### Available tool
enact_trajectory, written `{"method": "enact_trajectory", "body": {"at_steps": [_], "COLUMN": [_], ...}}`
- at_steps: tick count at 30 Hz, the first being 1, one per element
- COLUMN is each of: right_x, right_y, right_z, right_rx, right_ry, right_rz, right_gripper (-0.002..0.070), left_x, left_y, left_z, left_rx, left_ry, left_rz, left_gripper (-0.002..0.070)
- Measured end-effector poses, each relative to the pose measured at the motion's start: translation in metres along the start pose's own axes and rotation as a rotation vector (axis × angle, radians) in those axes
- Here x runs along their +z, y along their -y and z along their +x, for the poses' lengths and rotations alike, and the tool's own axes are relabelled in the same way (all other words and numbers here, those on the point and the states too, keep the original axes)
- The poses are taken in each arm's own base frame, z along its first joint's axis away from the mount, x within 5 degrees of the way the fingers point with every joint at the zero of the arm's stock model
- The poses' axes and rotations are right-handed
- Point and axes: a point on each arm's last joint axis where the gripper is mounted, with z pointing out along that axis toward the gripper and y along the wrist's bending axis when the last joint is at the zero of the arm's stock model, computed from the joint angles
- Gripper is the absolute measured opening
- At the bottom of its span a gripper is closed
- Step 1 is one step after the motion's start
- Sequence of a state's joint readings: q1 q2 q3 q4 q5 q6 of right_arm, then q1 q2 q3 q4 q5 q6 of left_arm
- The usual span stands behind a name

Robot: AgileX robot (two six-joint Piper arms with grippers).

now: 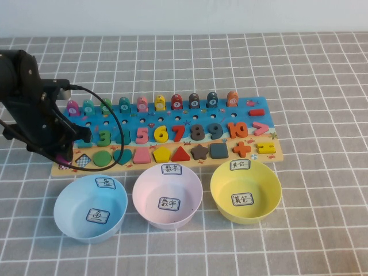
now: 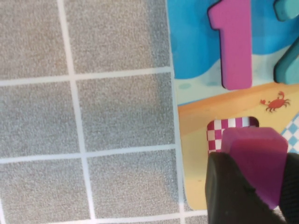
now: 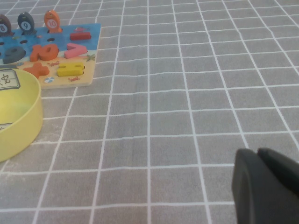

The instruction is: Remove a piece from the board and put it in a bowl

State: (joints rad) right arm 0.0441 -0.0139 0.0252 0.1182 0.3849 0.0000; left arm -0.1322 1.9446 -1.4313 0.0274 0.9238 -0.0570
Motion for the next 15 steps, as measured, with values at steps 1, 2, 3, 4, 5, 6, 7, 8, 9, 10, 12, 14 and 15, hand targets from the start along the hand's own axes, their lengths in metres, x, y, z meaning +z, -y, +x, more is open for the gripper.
{"method": "enact_trajectory", "body": {"at_steps": [1,2,3,4,5,6,7,8,9,10,12,14,15], "right_x": [0.000,0.000,0.000,0.000,0.000,0.000,0.000,0.000,0.000,0.000,0.000,0.000,0.000], "right_y": [0.000,0.000,0.000,0.000,0.000,0.000,0.000,0.000,0.000,0.000,0.000,0.000,0.000], "right_z": [0.000,0.000,0.000,0.000,0.000,0.000,0.000,0.000,0.000,0.000,0.000,0.000,0.000], "right_rx": [0.000,0.000,0.000,0.000,0.000,0.000,0.000,0.000,0.000,0.000,0.000,0.000,0.000], "right_ry": [0.000,0.000,0.000,0.000,0.000,0.000,0.000,0.000,0.000,0.000,0.000,0.000,0.000], "right_rz": [0.000,0.000,0.000,0.000,0.000,0.000,0.000,0.000,0.000,0.000,0.000,0.000,0.000], "right_gripper": [-0.0017,-0.0017,-0.0017,-0.0017,-0.0017,-0.0017,-0.0017,-0.0017,-0.0017,-0.0017,-0.0017,-0.0017,-0.0017], "left_x": [0.000,0.000,0.000,0.000,0.000,0.000,-0.001,-0.002,-0.002,-0.005,-0.014,-0.028,-0.035], "left_y": [0.000,0.000,0.000,0.000,0.000,0.000,0.000,0.000,0.000,0.000,0.000,-0.001,0.000], "left_z": [0.000,0.000,0.000,0.000,0.000,0.000,0.001,0.001,0.002,0.002,0.003,0.004,0.005], "left_rx": [0.000,0.000,0.000,0.002,0.002,0.002,0.002,0.002,0.002,0.001,0.001,0.000,0.002], "left_ry": [0.000,0.000,0.000,0.000,0.000,-0.002,-0.006,-0.006,-0.011,-0.012,-0.001,0.025,0.036], "left_rz": [0.000,0.000,0.000,0.000,0.000,0.000,0.000,0.000,-0.001,-0.001,-0.001,0.000,0.001], "left_gripper": [0.0193,0.0193,0.0193,0.0193,0.0193,0.0193,0.0193,0.0193,0.0193,0.0193,0.0193,0.0193,0.0193]}}
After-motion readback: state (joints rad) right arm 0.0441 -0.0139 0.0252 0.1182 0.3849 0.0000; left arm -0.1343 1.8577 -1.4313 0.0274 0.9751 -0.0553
